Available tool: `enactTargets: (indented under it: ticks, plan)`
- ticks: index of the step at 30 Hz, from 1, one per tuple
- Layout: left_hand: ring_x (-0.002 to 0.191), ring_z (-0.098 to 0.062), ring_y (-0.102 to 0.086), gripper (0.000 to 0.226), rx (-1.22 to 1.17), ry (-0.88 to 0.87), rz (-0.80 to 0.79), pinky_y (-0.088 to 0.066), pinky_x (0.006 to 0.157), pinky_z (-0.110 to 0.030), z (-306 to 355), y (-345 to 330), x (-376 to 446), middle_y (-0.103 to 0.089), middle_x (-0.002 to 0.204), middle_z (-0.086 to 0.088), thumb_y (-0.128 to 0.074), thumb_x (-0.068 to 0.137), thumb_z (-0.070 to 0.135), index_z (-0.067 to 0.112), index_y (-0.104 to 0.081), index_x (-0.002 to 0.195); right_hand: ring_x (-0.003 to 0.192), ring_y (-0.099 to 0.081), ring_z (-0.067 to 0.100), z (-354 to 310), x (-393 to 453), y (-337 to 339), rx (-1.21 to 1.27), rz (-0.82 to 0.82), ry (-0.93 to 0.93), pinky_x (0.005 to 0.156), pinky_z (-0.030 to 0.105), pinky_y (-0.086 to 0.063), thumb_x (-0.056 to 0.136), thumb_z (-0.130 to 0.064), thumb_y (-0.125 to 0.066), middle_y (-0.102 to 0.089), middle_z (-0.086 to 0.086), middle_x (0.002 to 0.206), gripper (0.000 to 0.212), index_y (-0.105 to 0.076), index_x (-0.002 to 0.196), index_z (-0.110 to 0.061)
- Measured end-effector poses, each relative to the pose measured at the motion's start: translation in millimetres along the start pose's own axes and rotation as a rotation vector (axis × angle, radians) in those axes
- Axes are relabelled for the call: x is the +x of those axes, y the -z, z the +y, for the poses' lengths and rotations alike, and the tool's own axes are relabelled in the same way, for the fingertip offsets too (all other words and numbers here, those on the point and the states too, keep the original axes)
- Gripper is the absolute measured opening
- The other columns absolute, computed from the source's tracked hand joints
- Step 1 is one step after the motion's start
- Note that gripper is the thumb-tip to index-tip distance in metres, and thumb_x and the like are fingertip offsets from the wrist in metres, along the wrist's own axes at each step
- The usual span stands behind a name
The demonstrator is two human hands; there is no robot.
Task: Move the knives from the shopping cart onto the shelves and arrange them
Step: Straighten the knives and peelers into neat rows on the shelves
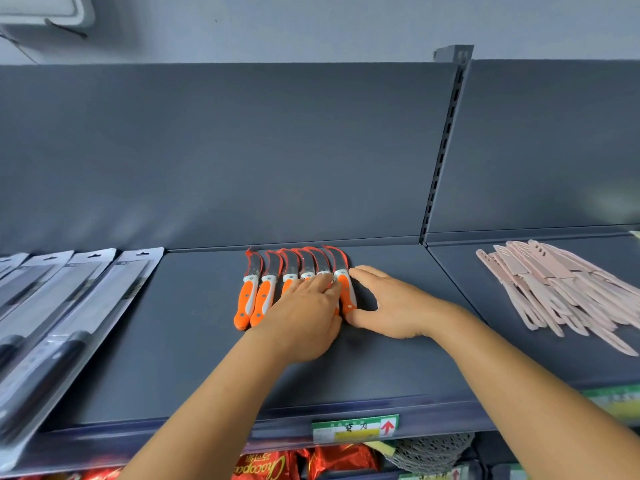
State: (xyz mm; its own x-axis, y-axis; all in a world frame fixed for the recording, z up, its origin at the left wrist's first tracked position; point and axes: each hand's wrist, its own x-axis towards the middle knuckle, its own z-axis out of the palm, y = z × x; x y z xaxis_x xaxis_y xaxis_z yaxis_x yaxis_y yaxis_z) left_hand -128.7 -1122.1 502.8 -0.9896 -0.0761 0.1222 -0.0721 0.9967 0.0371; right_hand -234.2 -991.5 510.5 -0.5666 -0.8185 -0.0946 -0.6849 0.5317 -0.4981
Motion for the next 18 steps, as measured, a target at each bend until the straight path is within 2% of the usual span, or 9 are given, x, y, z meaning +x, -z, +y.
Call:
enactTargets:
  ticks: [3,13,18]
  plan:
    - [0.128,-0.023,-0.038,0.043,-0.055,-0.01,0.065,-0.031,0.104,-0.031,14.4,3.4,7.8,-0.038,0.142,-0.003,-0.038,0.098,0.028,0.014,-0.039,0.139,0.143,-0.022,0.011,10.0,-14.2,5.0,-0.088,0.054,-0.057,0.114,0.028,-0.024,0.095,-0.047,-0.047,-0.01,-0.014,0.159,0.067,-0.018,0.151,-0.025]
    - [0.136,-0.02,-0.03,0.057,-0.112,-0.093,0.083,-0.025,0.11,-0.028,113.9,5.4,61.6,-0.031,0.15,-0.001,-0.04,0.099,0.033,0.016,-0.02,0.15,0.143,-0.022,0.018,91.4,-67.7,58.0,-0.202,0.27,-0.174,0.116,0.034,-0.023,0.097,-0.047,-0.042,-0.018,-0.01,0.158,0.062,-0.021,0.151,-0.024]
    - [0.133,-0.021,-0.034,0.056,-0.163,-0.045,0.05,-0.035,0.106,-0.033,175.7,-5.6,100.3,-0.034,0.146,0.0,-0.042,0.098,0.036,0.02,-0.022,0.148,0.146,-0.011,0.016,154.4,-88.5,93.0,-0.247,0.237,-0.205,0.118,0.033,-0.014,0.096,-0.044,-0.045,-0.013,-0.007,0.159,0.065,-0.019,0.152,-0.025]
